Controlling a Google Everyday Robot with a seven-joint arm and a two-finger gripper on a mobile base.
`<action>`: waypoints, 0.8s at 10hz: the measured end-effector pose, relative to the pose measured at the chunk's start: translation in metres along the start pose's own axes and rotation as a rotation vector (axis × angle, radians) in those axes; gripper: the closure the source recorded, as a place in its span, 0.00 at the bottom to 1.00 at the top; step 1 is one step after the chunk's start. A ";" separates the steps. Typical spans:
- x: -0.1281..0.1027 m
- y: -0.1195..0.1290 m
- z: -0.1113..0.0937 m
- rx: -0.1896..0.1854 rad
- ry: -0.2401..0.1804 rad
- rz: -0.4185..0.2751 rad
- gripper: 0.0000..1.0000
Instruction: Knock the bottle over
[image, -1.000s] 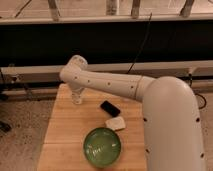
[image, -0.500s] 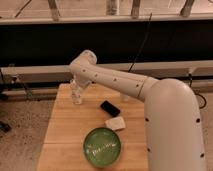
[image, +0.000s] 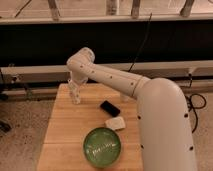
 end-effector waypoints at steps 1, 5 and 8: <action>-0.003 -0.007 0.006 0.004 -0.016 -0.012 1.00; -0.016 -0.037 0.020 0.025 -0.057 -0.059 1.00; -0.027 -0.064 0.028 0.046 -0.082 -0.102 1.00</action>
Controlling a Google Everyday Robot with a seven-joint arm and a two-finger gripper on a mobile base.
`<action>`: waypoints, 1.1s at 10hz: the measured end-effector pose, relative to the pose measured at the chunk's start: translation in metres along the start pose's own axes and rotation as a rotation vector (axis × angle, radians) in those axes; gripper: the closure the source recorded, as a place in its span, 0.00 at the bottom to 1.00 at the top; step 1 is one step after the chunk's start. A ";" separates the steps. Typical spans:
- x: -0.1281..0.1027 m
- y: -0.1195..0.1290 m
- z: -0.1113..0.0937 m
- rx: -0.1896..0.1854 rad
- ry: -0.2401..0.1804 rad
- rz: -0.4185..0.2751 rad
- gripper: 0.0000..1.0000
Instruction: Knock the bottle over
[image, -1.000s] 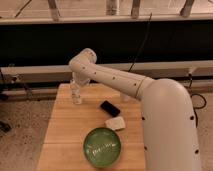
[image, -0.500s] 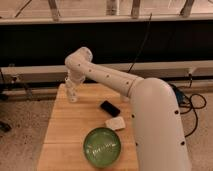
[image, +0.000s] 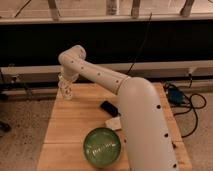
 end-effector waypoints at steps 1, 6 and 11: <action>-0.002 -0.009 0.003 0.006 -0.006 -0.017 1.00; -0.006 -0.063 0.019 0.039 -0.032 -0.116 1.00; -0.017 -0.091 0.037 0.097 -0.077 -0.174 0.94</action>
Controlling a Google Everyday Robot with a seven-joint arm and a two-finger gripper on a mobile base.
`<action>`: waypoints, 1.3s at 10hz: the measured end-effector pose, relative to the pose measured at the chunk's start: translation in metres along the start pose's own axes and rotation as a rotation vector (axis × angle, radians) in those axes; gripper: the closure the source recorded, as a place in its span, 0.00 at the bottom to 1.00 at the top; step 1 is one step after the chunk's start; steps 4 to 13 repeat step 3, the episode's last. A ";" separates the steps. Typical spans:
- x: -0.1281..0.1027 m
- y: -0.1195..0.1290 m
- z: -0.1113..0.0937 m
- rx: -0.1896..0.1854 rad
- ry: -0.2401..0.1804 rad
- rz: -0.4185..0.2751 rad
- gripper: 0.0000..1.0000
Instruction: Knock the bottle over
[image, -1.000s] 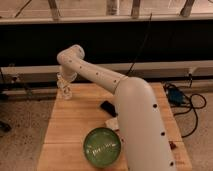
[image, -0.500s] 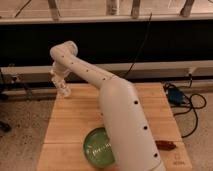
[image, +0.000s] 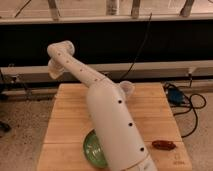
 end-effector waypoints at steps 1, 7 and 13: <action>-0.005 -0.001 -0.001 -0.013 0.002 0.004 0.98; -0.007 0.011 -0.007 -0.035 -0.004 -0.008 1.00; -0.007 0.011 -0.007 -0.035 -0.004 -0.008 1.00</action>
